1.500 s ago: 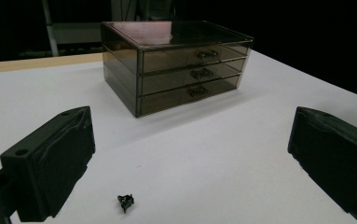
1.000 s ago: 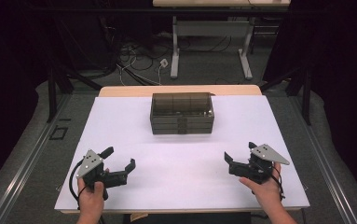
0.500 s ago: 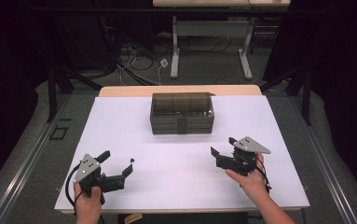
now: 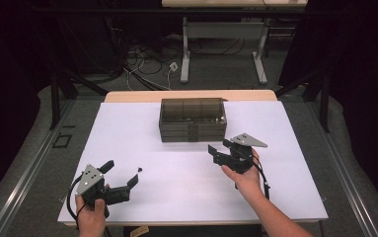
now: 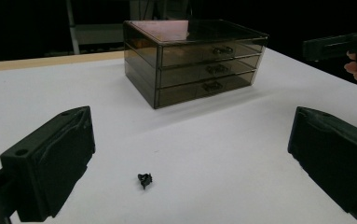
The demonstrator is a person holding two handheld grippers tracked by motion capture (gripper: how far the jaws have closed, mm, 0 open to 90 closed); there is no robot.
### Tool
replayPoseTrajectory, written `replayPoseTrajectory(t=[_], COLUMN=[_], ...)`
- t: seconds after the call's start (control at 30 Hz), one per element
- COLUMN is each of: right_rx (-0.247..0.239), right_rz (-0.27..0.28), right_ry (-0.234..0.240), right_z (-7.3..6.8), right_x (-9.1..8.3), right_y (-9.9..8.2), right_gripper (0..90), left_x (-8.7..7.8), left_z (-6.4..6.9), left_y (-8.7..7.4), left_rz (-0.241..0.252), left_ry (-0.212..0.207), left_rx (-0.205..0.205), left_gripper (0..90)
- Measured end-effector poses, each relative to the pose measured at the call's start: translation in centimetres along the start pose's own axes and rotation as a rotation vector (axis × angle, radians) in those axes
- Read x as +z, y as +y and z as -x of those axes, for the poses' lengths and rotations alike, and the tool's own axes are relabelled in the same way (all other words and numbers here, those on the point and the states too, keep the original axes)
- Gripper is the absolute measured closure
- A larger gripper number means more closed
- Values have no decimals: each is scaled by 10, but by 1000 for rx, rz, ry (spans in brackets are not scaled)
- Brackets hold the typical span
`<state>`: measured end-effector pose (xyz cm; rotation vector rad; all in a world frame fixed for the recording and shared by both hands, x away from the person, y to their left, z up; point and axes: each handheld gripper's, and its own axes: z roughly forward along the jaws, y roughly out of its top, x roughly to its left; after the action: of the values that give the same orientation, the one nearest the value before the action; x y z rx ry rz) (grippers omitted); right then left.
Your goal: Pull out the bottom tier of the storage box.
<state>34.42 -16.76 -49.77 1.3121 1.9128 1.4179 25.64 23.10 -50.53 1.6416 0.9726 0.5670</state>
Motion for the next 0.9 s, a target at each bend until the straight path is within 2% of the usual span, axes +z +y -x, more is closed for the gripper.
replayPoseTrajectory(t=[0.2,0.33,0.37,0.43,0.47,0.5,0.67,0.7,0.8,0.83,0.87,0.9], right_rx=[2,20,61,92,92,116,136,164,186,217,217,261], right_rz=[-12,-30,-47,-65,-65,-75,-97,-110,-120,-133,-133,-140], right_ry=[1,23,41,44,44,38,29,27,24,21,21,23], right_z=[-12,-18,-20,-22,-22,-24,-27,-29,-29,-28,-28,-26], right_x=[13,22,30,36,36,42,55,62,67,73,73,78], right_y=[7,10,11,12,12,12,12,12,12,11,11,9], right_gripper=[371,383,382,383,383,406,430,430,432,449,449,475], left_x=[2,2,2,3,3,3,4,4,3,3,3,3], left_z=[0,0,0,0,0,0,0,-1,-2,-2,-2,-1], left_y=[1,1,1,1,1,1,1,1,1,1,1,1], left_rz=[3,5,5,3,3,5,6,7,6,8,8,10], left_ry=[-6,-8,-11,-10,-10,-14,-17,-14,-13,-13,-13,-15], left_rx=[-6,-8,-5,-5,-5,-4,-14,-9,-9,-10,-10,-14], left_gripper=[5,6,6,5,5,6,5,6,6,6,6,6])
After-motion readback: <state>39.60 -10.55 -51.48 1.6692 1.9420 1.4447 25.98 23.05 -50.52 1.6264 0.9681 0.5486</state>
